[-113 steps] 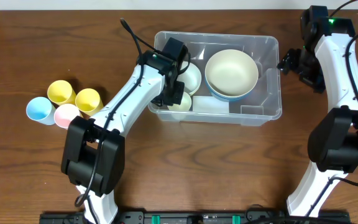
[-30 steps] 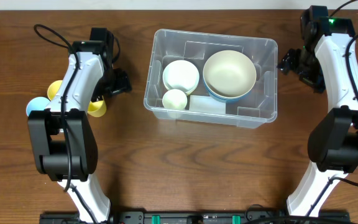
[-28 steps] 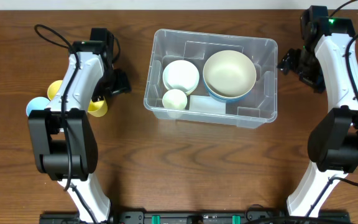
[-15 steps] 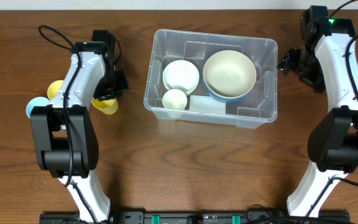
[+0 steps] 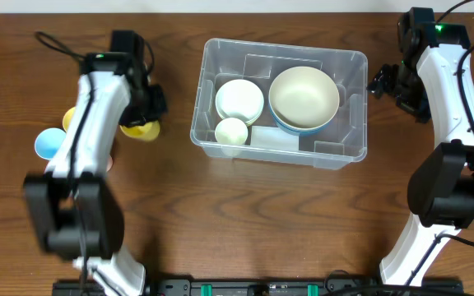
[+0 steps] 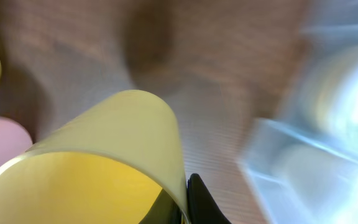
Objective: Pack container
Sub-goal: 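Carry the yellow cup into the bin beside the white cup, release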
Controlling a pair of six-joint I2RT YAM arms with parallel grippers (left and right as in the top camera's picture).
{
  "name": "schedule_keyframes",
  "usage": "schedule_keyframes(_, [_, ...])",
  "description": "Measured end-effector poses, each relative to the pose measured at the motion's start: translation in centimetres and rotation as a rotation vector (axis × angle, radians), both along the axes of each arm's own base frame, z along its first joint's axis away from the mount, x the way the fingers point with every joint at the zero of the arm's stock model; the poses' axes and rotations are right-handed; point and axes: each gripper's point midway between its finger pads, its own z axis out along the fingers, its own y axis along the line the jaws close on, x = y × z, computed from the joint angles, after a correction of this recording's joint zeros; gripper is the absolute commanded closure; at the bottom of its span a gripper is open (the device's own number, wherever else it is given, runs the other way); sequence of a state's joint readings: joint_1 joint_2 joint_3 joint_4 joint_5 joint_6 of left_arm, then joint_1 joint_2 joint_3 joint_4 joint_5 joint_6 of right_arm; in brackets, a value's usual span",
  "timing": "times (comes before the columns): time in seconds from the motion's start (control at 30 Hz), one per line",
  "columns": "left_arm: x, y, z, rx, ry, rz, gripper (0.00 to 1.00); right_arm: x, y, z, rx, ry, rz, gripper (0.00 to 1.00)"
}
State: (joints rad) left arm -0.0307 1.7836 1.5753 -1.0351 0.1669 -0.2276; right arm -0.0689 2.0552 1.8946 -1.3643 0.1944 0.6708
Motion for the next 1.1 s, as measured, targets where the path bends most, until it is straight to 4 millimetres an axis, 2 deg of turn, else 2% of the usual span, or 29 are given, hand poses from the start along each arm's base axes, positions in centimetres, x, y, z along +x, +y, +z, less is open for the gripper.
schedule_keyframes(0.1, [-0.5,-1.9,7.0,-0.063,-0.204,-0.088,0.94,0.0,0.0,0.0,0.0,0.0,0.0,0.01])
schedule_keyframes(0.13, [-1.0,-2.8,9.6,-0.077,-0.282,-0.131,0.94,0.0,0.0,0.0,0.0,0.0,0.0,0.01])
schedule_keyframes(0.2, [-2.4,-4.7,13.5,-0.096,-0.398,-0.212,0.94,0.0,0.0,0.0,0.0,0.0,0.0,0.01])
schedule_keyframes(0.3, [-5.2,-7.8,17.6,-0.123,-0.519,-0.352,0.94,0.0,0.0,0.0,0.0,0.0,0.0,0.01])
schedule_keyframes(0.37, [-6.3,-9.2,18.4,-0.137,-0.543,-0.413,0.94,0.0,0.0,0.0,0.0,0.0,0.0,0.01])
schedule_keyframes(0.43, [-6.8,-10.6,18.3,-0.143,-0.54,-0.467,0.94,0.0,0.0,0.0,0.0,0.0,0.0,0.01])
schedule_keyframes(0.53, [-6.5,-12.0,16.7,-0.132,-0.495,-0.509,0.94,0.0,0.0,0.0,0.0,0.0,0.0,0.01])
schedule_keyframes(0.8, [-5.0,-15.1,10.1,-0.091,-0.313,-0.597,0.94,0.0,0.0,0.0,0.0,0.0,0.0,0.01])
schedule_keyframes(0.93, [-4.7,-15.8,8.0,-0.078,-0.256,-0.616,0.94,0.0,0.0,0.0,0.0,0.0,0.0,0.01])
schedule_keyframes(1.1, [-4.3,-15.9,6.3,-0.061,-0.217,-0.629,0.94,0.0,0.0,0.0,0.0,0.0,0.0,0.01])
